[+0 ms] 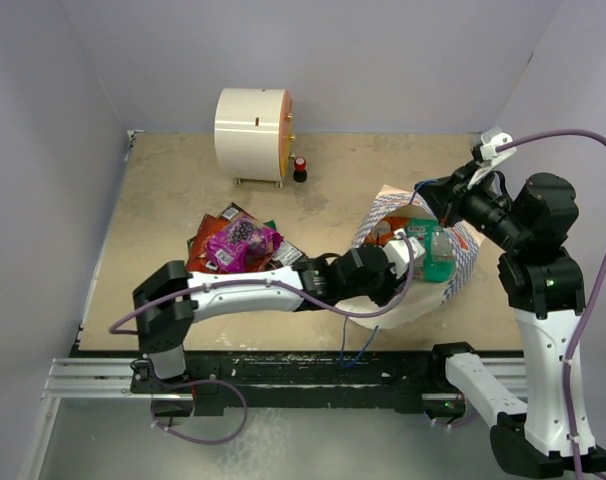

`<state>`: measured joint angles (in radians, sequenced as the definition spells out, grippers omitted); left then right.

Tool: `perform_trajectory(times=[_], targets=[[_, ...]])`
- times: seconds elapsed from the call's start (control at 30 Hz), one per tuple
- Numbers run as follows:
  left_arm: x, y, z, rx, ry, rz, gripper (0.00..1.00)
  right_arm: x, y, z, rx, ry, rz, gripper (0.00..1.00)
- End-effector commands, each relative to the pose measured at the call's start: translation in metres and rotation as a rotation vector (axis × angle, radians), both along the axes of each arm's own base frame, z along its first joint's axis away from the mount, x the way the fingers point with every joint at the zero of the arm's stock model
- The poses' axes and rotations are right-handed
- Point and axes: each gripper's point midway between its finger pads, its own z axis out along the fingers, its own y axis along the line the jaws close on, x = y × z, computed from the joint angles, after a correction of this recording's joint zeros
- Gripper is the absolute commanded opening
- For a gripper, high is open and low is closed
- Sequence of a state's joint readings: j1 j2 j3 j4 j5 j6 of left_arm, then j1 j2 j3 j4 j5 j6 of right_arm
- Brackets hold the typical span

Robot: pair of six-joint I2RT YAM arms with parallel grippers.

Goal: Take the snacks out of the paper bag
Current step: Take out the snack from the paper bag.

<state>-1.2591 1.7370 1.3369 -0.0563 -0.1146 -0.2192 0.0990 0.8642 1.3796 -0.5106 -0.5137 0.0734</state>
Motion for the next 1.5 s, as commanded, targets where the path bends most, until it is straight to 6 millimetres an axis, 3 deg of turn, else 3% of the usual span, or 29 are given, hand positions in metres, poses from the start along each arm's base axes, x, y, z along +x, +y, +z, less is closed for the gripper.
perform_trajectory(times=[0.0,0.2,0.4,0.53,0.8,0.97,1.17,1.4,1.47], targets=[[0.023,-0.041,0.028,-0.141,-0.069,0.052,0.41,-0.008,0.0,0.037,0.023,-0.083,0.002,0.0],[0.043,-0.078,-0.046,-0.081,-0.011,0.099,0.32,-0.009,0.001,0.045,0.037,-0.078,0.003,0.0],[0.069,-0.091,-0.066,-0.114,-0.049,0.216,0.33,-0.009,0.007,0.042,0.057,-0.032,0.035,0.0],[0.086,-0.087,-0.078,-0.087,-0.073,0.317,0.49,-0.008,0.01,0.038,0.056,-0.008,0.048,0.0],[0.093,-0.067,-0.086,-0.093,-0.008,0.465,1.0,-0.004,0.012,0.035,0.076,0.005,0.051,0.0],[0.093,-0.074,-0.091,-0.072,0.045,0.496,0.99,0.0,0.013,0.037,0.087,0.013,0.051,0.0],[0.099,-0.066,-0.127,-0.011,0.138,0.618,0.99,0.001,0.013,0.036,0.094,0.026,0.046,0.0],[0.119,-0.064,-0.146,0.013,0.192,0.684,1.0,0.0,0.012,0.035,0.093,0.041,0.042,0.0],[0.123,-0.068,-0.145,0.015,0.184,0.679,0.96,0.0,0.013,0.033,0.095,0.046,0.043,0.0]])
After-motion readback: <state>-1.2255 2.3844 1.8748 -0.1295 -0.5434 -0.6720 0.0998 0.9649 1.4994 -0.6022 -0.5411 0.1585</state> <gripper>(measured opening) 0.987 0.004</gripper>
